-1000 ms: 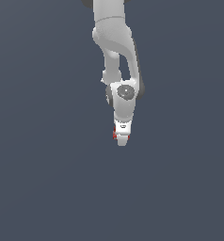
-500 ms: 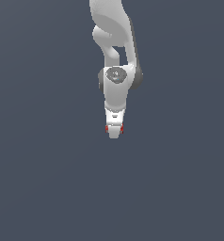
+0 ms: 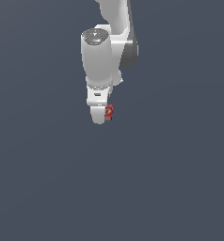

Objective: Pick up the object and move it to a goal position.

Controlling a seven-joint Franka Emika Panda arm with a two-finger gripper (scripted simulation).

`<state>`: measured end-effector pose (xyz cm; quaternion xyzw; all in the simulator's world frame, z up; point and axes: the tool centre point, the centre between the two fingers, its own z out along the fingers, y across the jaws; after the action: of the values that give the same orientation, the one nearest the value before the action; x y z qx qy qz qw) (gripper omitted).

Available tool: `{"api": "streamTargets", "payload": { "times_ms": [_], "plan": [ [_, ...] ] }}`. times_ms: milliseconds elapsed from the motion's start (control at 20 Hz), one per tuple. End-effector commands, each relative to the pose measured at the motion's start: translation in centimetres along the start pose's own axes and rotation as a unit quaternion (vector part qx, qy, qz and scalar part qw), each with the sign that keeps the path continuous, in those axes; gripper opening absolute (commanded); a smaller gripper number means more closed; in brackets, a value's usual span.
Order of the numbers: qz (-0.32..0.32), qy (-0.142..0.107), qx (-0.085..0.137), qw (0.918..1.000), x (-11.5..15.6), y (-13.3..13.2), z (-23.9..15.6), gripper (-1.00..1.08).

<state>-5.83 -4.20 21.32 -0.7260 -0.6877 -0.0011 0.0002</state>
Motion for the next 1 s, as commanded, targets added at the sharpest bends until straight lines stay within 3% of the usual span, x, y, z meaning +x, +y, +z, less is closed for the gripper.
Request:
{"api": "streamTargets", "payload": {
  "times_ms": [0,950],
  "plan": [
    [-0.001,0.001,0.000,1.0000,-1.3,0.1,-2.7,-1.00],
    [0.001,0.000,0.000,1.0000,-11.1,1.5,-21.0,-1.00]
  ]
}}
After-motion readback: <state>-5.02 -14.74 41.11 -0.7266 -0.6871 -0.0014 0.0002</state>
